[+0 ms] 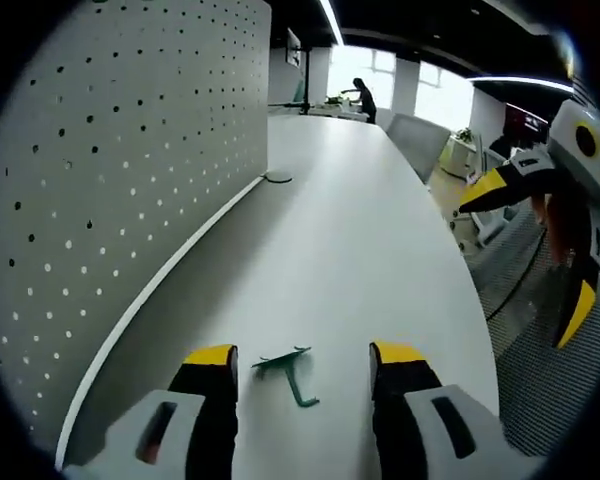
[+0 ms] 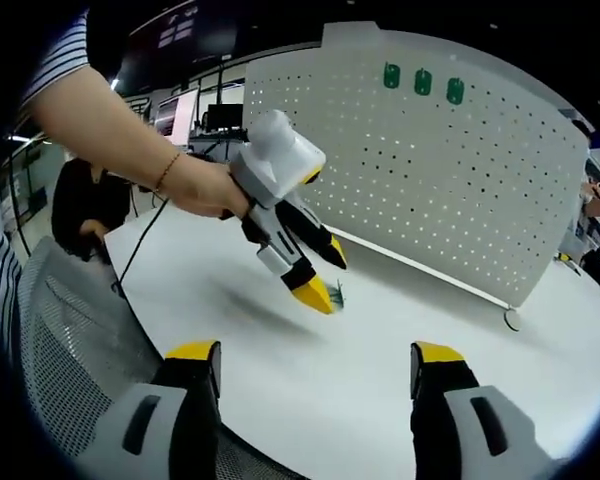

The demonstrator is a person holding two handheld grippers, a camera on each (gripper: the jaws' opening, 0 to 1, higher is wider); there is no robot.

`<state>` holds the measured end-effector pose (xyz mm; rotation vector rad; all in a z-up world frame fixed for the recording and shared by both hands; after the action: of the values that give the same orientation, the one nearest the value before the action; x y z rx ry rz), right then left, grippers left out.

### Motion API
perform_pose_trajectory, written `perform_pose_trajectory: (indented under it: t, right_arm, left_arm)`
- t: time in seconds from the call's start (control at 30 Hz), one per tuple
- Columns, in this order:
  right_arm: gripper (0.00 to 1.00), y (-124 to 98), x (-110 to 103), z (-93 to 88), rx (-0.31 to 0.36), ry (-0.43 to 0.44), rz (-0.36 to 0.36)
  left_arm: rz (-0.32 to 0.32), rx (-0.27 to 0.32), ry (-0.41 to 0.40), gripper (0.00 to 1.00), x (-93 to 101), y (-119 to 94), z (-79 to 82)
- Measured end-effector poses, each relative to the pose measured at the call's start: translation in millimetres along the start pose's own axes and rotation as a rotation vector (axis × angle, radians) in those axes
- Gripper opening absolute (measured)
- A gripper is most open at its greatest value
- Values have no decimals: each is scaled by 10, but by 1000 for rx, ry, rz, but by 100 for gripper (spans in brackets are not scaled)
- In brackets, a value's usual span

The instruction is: Insert the hook assembly into the mounting plate slot until the hook locks in place.

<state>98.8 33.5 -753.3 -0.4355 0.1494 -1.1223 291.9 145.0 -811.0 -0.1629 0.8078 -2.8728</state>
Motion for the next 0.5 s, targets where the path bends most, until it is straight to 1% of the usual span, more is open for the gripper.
perform_pose_trajectory:
  t: [0.07,0.3,0.5]
  right_arm:
    - [73,-1,3,-2,0,1,-1]
    - [70,-9,13,-12,0,7,-11]
    - [68,-16,23,-17,2,12,-17]
  left_arm:
    - [-10,-12,-11,51,-9,27,-4]
    - [-35,-40,39,44,-62,113,37]
    - [-78,-85,74,33,-87,182,50]
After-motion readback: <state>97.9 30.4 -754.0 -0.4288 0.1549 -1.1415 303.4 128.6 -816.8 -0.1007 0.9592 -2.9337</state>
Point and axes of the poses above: the point that each gripper's makers call its tool centre point, and the gripper's own axes: y roughly forward along the fingers, x roughly to its right, z roughly out of its top, the point moved 10 cm from there along -y, roughly backward along the fingers, and after that the axes turned 9 degrees about x, right-handed, at the moved point
